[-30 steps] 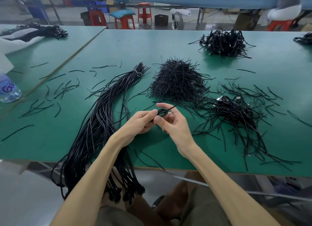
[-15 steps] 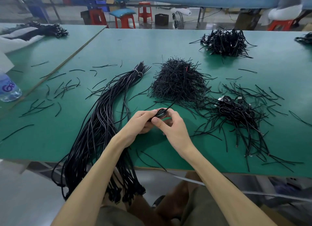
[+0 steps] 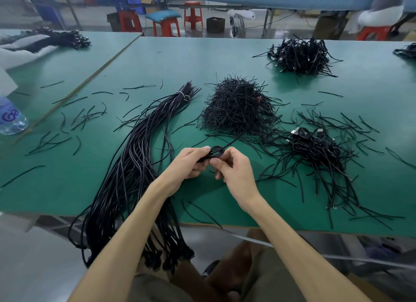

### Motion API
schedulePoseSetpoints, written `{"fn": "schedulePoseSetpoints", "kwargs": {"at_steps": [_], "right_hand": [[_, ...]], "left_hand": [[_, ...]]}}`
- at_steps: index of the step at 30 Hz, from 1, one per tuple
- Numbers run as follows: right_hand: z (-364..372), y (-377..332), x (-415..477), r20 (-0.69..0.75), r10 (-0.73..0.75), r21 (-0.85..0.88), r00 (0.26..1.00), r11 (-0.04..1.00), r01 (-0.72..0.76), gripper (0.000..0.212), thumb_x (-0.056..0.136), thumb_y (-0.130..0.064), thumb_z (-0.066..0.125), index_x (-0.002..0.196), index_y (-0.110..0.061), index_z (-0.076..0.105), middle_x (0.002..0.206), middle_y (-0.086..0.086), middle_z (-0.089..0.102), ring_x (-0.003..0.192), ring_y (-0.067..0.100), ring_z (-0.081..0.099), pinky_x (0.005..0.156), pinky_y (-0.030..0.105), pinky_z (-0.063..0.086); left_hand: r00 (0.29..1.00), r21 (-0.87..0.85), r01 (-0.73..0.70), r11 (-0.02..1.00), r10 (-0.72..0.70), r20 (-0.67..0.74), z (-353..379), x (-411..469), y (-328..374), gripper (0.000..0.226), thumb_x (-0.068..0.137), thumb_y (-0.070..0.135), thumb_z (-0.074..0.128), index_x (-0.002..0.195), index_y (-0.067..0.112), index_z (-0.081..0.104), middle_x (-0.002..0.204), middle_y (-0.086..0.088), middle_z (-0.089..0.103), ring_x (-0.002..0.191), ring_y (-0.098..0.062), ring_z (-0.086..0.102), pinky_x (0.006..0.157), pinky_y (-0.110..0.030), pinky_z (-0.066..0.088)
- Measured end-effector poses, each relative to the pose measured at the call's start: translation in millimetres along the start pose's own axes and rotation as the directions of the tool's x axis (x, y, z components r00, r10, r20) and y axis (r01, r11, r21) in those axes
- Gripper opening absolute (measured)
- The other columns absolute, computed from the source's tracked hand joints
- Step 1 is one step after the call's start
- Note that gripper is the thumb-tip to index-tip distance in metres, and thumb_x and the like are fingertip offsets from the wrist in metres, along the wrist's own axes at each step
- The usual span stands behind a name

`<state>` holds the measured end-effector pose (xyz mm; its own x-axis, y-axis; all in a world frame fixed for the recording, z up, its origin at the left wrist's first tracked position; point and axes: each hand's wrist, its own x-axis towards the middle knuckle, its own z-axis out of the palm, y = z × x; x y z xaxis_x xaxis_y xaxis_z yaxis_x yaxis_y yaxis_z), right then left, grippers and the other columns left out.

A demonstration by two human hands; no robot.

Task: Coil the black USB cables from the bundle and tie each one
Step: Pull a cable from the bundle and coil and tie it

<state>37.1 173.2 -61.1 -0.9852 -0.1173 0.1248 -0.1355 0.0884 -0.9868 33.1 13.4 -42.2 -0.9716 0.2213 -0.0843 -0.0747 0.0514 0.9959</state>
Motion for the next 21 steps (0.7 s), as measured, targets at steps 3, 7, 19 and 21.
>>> {"fn": "schedulePoseSetpoints", "kwargs": {"at_steps": [3, 7, 19, 21], "right_hand": [[0, -1, -1, -0.008, 0.004, -0.038, 1.0, 0.999, -0.004, 0.018, 0.099, -0.007, 0.06, 0.082, -0.008, 0.054, 0.068, 0.002, 0.064, 0.055, 0.014, 0.054, 0.058, 0.027, 0.043], [3, -3, -6, 0.025, -0.04, -0.136, 0.999, 0.99, 0.043, 0.015, 0.104, -0.012, 0.051, 0.092, -0.007, 0.056, 0.069, 0.008, 0.061, 0.053, 0.011, 0.047, 0.057, 0.03, 0.043], [1, -4, -6, 0.023, -0.075, -0.069, 0.997, 0.995, 0.077, 0.032, 0.103, -0.027, 0.053, 0.074, -0.015, 0.059, 0.058, -0.006, 0.05, 0.055, 0.014, 0.043, 0.055, 0.03, 0.037], [0, -4, -5, 0.008, -0.06, -0.031, 0.998, 0.998, 0.06, 0.033, 0.103, -0.026, 0.054, 0.075, -0.01, 0.059, 0.059, -0.002, 0.049, 0.056, 0.017, 0.041, 0.056, 0.037, 0.035]], "left_hand": [[1.0, 0.026, 0.0, 1.0, 0.0, -0.005, 1, 0, 0, 0.041, 0.098, 0.044, 0.051, 0.065, 0.02, 0.058, 0.054, 0.011, 0.034, 0.046, -0.007, 0.023, 0.04, -0.015, 0.023], [1.0, 0.023, -0.003, 1.0, 0.004, -0.012, 1, -2, 1, 0.042, 0.099, 0.044, 0.049, 0.064, 0.021, 0.056, 0.053, 0.01, 0.032, 0.044, -0.008, 0.023, 0.04, -0.017, 0.021], [0.986, 0.14, -0.14, 0.98, 0.152, -0.074, 6, -5, 2, 0.048, 0.109, 0.042, 0.043, 0.071, 0.018, 0.059, 0.057, 0.003, 0.048, 0.049, -0.017, 0.036, 0.05, -0.027, 0.03], [0.976, 0.173, -0.179, 0.968, 0.197, -0.089, 7, -4, -1, 0.043, 0.109, 0.04, 0.046, 0.076, 0.017, 0.061, 0.06, 0.002, 0.055, 0.051, -0.019, 0.045, 0.053, -0.025, 0.04]]}}
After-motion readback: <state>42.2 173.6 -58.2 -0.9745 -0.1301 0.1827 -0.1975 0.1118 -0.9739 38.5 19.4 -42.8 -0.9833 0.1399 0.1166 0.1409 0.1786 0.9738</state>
